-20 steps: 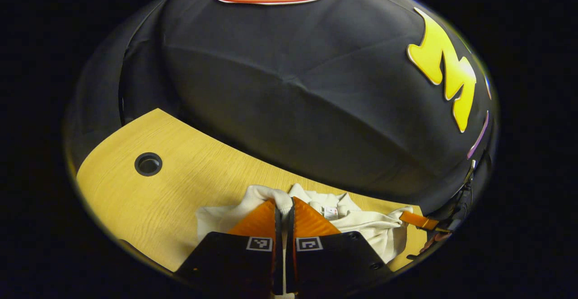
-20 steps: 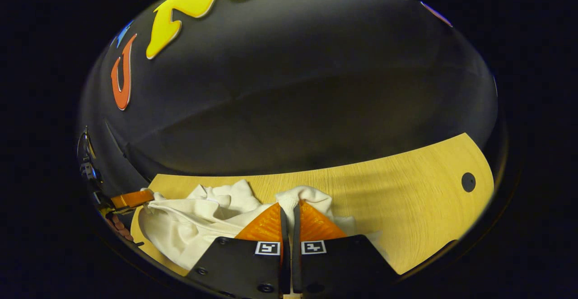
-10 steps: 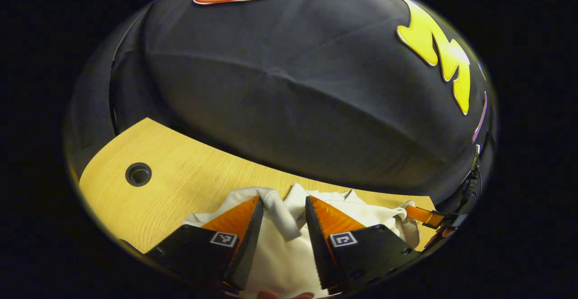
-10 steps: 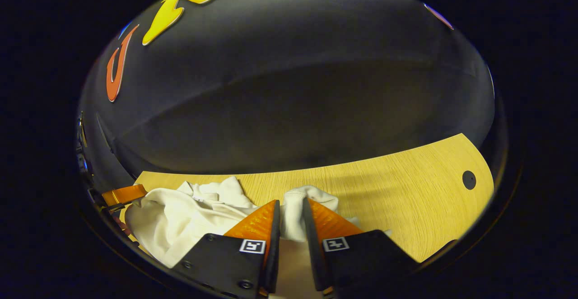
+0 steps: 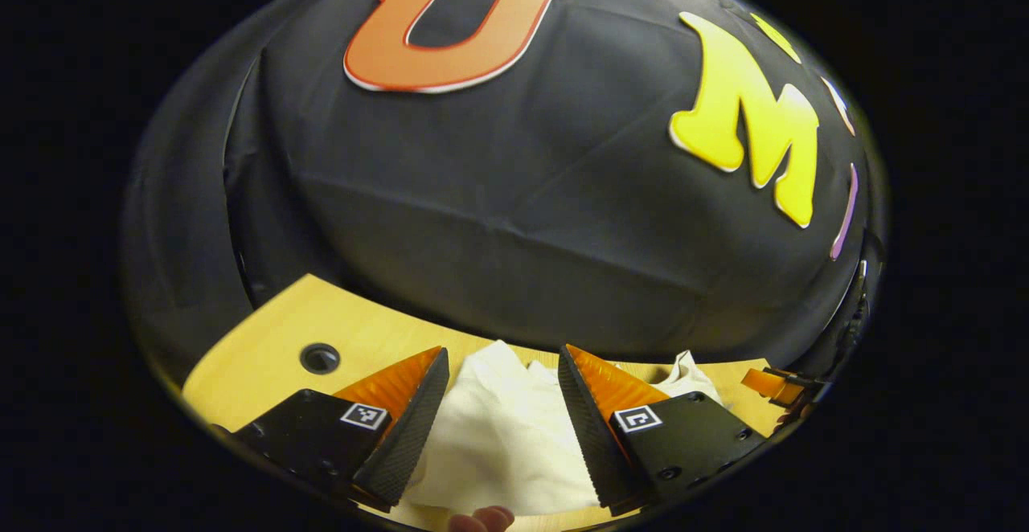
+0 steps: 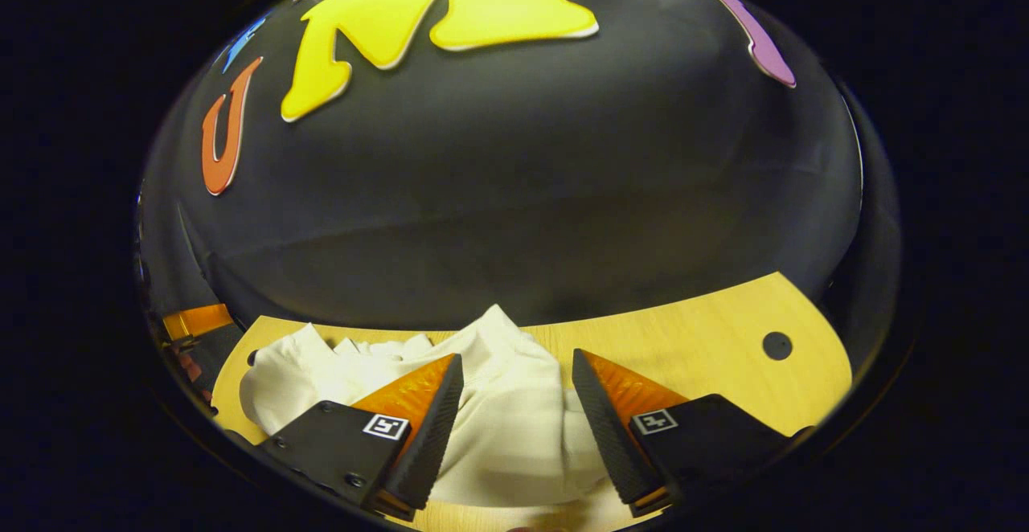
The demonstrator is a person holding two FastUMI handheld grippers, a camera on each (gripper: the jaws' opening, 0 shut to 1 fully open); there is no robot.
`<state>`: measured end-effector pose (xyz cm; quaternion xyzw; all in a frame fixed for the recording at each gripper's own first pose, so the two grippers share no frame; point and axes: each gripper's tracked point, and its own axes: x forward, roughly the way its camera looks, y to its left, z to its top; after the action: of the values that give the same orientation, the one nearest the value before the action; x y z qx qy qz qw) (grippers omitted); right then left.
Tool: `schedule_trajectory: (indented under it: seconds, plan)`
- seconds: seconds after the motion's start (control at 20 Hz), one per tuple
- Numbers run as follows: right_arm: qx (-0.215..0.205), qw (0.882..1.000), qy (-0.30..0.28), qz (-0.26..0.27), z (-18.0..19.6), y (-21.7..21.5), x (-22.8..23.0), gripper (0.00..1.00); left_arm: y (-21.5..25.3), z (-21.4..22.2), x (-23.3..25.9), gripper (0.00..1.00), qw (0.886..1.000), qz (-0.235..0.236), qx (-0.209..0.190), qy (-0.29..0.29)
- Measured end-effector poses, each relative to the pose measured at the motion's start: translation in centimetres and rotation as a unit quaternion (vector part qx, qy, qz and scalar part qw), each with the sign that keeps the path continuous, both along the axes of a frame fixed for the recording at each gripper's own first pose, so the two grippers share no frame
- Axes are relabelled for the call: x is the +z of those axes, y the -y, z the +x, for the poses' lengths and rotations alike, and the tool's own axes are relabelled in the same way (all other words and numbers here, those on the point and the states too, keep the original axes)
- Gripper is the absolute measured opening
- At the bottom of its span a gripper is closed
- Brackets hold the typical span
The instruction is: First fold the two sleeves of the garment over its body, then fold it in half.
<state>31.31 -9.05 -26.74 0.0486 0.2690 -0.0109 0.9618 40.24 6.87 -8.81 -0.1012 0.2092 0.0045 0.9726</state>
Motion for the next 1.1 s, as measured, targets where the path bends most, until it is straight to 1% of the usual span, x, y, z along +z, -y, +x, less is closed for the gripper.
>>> schedule_trajectory:
  seconds: [0.05, 0.15, 0.25, 0.3, 0.4, 0.45, 0.5, 0.6, 0.65, 0.75, 0.8, 0.85, 0.9, 0.95, 1.0, 1.1]
  plan:
    - [0.002, 1.000, 0.016, -0.003, -1.1, -0.2, 2.4, 0.88, 0.0, -1.1, 2.4, 0.87, 1.000, 0.012, 0.000, 0.017]
    - [0.003, 0.999, 0.045, -0.015, -3.6, -1.1, 7.0, 0.89, -0.3, -3.2, 7.6, 0.87, 0.998, 0.037, 0.013, 0.057]
    - [0.012, 0.997, 0.079, -0.022, -6.5, -2.8, 12.2, 0.89, -0.3, -6.4, 13.2, 0.88, 0.994, 0.050, 0.019, 0.097]
    - [0.018, 0.994, 0.100, -0.028, -8.1, -3.7, 15.1, 0.89, 0.2, -7.9, 15.7, 0.90, 0.991, 0.059, 0.016, 0.117]
    - [0.035, 0.986, 0.154, -0.043, -11.0, -5.3, 21.3, 0.91, 1.3, -11.0, 20.8, 0.92, 0.985, 0.080, 0.009, 0.153]
    - [0.042, 0.982, 0.180, -0.042, -13.1, -6.0, 24.5, 0.91, 2.3, -12.7, 23.0, 0.92, 0.983, 0.078, 0.003, 0.168]
    - [0.042, 0.979, 0.196, -0.043, -14.2, -6.5, 26.6, 0.93, 3.0, -14.6, 25.0, 0.92, 0.982, 0.072, -0.003, 0.177]
    - [0.042, 0.974, 0.219, -0.043, -17.1, -7.3, 29.8, 0.92, 3.3, -17.9, 27.2, 0.93, 0.980, 0.067, -0.004, 0.187]
    - [0.040, 0.973, 0.225, -0.039, -18.4, -7.5, 30.8, 0.94, 3.8, -19.4, 27.9, 0.93, 0.980, 0.065, -0.007, 0.189]
    - [0.030, 0.972, 0.229, -0.042, -21.1, -7.5, 31.6, 0.92, 4.4, -22.1, 28.7, 0.93, 0.979, 0.069, -0.001, 0.193]
    - [0.032, 0.973, 0.227, -0.038, -22.1, -7.6, 31.6, 0.95, 4.3, -23.6, 29.0, 0.93, 0.977, 0.072, 0.005, 0.199]
    - [0.036, 0.974, 0.223, -0.031, -23.3, -7.9, 31.5, 0.93, 4.5, -24.6, 29.4, 0.93, 0.976, 0.075, 0.007, 0.206]
    - [0.035, 0.974, 0.221, -0.029, -24.3, -7.8, 31.1, 0.94, 4.6, -25.8, 29.4, 0.93, 0.974, 0.084, 0.009, 0.211]
    - [0.029, 0.976, 0.216, -0.027, -25.5, -7.4, 30.7, 0.92, 4.7, -26.8, 29.3, 0.93, 0.973, 0.092, 0.011, 0.213]
    - [0.030, 0.977, 0.211, -0.020, -26.5, -7.6, 30.5, 0.94, 4.8, -27.8, 28.7, 0.93, 0.973, 0.094, 0.009, 0.212]
    - [0.030, 0.978, 0.206, -0.015, -28.6, -7.8, 29.9, 0.93, 5.8, -29.6, 27.8, 0.93, 0.975, 0.088, -0.001, 0.206]
